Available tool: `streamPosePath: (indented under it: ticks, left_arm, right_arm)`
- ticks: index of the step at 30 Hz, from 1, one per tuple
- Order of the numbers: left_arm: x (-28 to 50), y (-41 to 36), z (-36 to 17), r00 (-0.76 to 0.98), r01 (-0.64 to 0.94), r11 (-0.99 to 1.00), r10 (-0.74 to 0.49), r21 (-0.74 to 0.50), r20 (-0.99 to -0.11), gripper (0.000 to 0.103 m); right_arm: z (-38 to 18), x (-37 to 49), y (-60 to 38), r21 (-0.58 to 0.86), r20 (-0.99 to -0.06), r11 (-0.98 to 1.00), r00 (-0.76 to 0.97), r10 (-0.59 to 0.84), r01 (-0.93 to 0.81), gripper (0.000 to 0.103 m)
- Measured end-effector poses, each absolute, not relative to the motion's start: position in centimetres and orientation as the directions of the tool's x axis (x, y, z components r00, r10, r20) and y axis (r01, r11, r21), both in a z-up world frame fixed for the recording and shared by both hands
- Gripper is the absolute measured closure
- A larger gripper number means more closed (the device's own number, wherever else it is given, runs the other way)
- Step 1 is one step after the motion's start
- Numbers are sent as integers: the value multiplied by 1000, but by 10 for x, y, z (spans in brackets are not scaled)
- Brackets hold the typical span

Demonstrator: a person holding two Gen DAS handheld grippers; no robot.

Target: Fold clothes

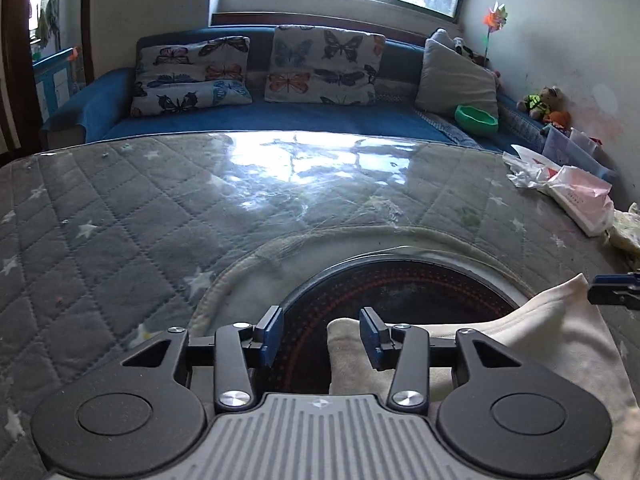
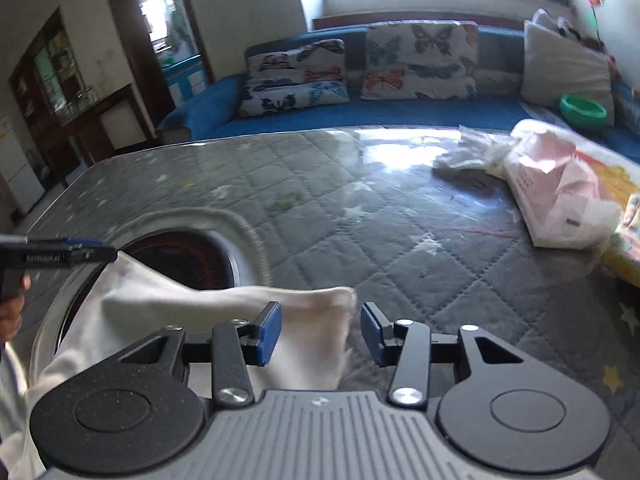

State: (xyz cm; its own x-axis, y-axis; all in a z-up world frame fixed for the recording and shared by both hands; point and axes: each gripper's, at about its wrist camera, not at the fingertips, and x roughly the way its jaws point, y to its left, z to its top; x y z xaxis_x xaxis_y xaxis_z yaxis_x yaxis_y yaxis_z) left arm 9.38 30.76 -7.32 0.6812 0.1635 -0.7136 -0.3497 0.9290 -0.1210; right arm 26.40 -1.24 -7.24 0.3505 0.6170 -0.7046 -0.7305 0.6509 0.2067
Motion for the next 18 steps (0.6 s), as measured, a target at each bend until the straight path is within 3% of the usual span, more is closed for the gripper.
streamPosePath:
  ticks: [5, 7, 10, 18]
  left_arm:
    - [99, 304, -80, 684, -326, 938, 150, -116, -714, 61]
    - [101, 303, -83, 685, -317, 942, 144, -114, -714, 80]
    - [95, 302, -76, 711, -312, 943, 152, -115, -687, 94]
    - [80, 300, -58, 775, -300, 947, 170, -117, -608, 97]
  right_arm:
    - [-85, 275, -8, 225, -714, 649, 331, 617, -727, 78]
    - [-88, 274, -7, 218, -712, 648, 335, 617, -730, 88]
    - [-89, 273, -8, 225, -698, 643, 339, 630, -732, 96]
    - [-59, 258, -30, 242, -610, 613, 374, 699, -752, 97]
